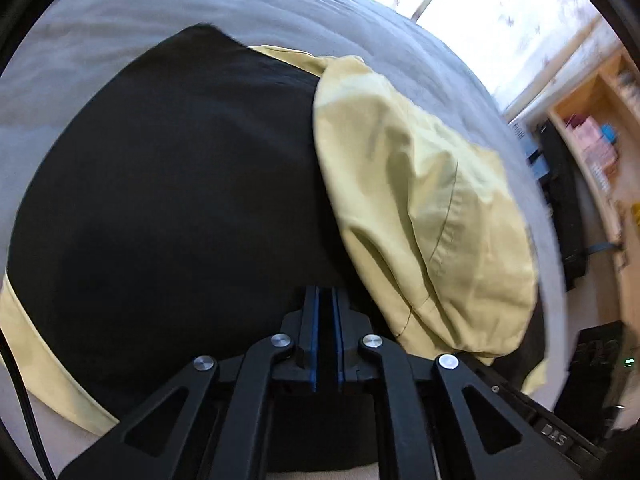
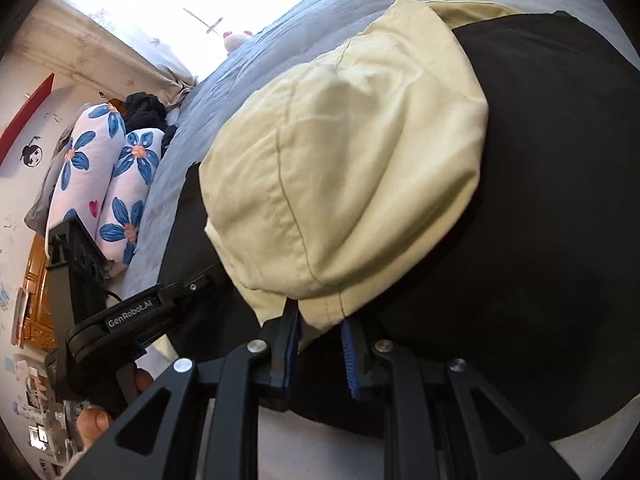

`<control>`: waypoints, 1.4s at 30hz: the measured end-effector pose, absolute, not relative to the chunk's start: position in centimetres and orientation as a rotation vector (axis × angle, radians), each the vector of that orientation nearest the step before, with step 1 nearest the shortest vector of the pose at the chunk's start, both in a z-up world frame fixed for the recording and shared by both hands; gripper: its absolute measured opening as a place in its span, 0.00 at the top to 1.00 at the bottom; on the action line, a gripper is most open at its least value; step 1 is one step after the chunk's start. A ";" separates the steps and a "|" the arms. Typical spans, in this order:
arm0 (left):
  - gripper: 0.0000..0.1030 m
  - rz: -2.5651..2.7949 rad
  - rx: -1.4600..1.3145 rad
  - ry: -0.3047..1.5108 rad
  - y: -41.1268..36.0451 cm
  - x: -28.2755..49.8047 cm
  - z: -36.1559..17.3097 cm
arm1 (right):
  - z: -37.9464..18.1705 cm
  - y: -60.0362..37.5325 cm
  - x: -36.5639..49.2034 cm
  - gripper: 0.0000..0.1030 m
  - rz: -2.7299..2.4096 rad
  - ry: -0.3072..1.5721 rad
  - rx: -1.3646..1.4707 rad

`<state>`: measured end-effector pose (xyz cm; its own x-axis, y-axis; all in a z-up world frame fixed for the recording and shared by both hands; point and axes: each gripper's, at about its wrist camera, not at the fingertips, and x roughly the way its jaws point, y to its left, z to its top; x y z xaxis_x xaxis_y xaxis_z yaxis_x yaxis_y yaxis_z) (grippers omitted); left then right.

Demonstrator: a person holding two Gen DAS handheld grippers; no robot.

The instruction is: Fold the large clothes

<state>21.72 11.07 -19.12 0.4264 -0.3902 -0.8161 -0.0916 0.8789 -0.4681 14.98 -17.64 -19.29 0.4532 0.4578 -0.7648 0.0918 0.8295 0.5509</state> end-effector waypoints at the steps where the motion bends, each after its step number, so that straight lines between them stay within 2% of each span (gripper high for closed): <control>1: 0.94 -0.195 -0.494 1.126 11.3 21.6 -19.0 | -18.9 -17.7 14.8 0.78 0.229 1.102 0.556; 4: 0.91 -0.189 -0.463 1.104 11.8 21.2 -17.8 | -16.9 -17.5 13.9 0.69 0.197 1.121 0.436; 7: 0.90 -0.204 -0.423 1.077 11.6 20.6 -15.8 | -15.0 -17.6 12.6 0.69 0.177 1.109 0.332; 9: 0.86 -0.230 -0.399 1.047 10.7 20.6 -14.3 | -13.2 -17.7 11.8 0.69 0.171 1.046 0.278; 13: 0.85 -0.292 -0.344 0.999 8.5 21.6 -11.6 | -10.6 -17.3 12.8 0.69 0.168 0.936 0.235; 19: 0.85 -0.367 -0.302 0.964 4.2 25.6 -9.9 | -11.3 -16.1 18.4 0.69 0.126 0.887 0.159; 22: 0.85 -0.363 -0.278 0.976 3.0 27.3 -11.1 | -13.6 -16.7 20.4 0.69 0.111 0.916 0.153; 25: 0.85 -0.348 -0.254 1.068 2.7 28.4 -14.3 | -16.9 -17.3 21.6 0.69 0.087 1.003 0.159; 28: 0.86 -0.320 -0.202 1.158 2.9 28.2 -17.8 | -18.5 -18.3 20.6 0.71 0.092 1.013 0.184; 38: 0.85 -0.327 -0.238 1.092 3.6 26.8 -17.9 | -18.7 -17.9 18.9 0.69 0.064 1.003 0.162; 42: 0.78 -0.319 -0.234 1.089 3.6 26.7 -17.5 | -18.5 -17.7 18.9 0.69 0.065 1.007 0.131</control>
<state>26.67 3.55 -17.47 0.4253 -0.3662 -0.8277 0.1384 0.9300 -0.3404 18.91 -17.71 -18.46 0.5337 0.1151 -0.8378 0.0059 0.9902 0.1398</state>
